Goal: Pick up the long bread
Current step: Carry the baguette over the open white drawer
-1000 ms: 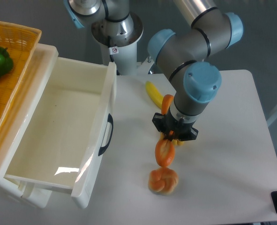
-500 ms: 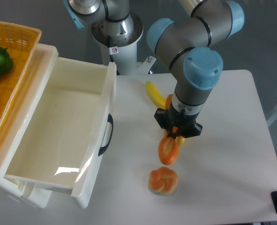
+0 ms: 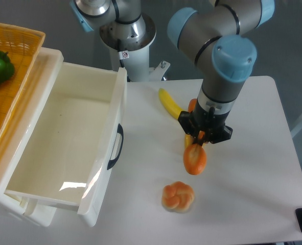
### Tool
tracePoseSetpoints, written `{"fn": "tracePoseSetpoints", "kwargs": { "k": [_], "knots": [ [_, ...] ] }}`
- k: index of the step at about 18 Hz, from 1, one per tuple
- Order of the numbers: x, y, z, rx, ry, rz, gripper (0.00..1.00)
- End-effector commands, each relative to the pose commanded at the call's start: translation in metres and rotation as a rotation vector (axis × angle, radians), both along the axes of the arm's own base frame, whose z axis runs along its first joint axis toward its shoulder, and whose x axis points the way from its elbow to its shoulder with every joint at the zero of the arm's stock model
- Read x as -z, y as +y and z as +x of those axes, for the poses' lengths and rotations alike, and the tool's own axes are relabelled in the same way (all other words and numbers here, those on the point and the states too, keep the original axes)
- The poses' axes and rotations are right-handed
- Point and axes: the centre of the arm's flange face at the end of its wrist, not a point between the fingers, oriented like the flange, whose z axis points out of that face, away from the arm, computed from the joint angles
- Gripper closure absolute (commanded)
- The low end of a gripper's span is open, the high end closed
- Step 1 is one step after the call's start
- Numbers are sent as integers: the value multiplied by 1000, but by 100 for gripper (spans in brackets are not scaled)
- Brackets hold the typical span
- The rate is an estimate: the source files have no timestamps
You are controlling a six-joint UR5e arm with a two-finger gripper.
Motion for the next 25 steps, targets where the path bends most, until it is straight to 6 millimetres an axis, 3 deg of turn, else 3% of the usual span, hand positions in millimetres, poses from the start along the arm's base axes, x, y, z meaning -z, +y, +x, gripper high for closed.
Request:
{"fn": "tracePoseSetpoints", "kwargs": {
  "k": [7,12,18,25],
  "knots": [
    [-56,-9,35,-167,-35,80,100],
    [-85,9,75,-294,-115,178,100],
    [-112,27,122,-330,-154,230,100],
    [-146,19,147,-360,-207,317,100]
  ]
}}
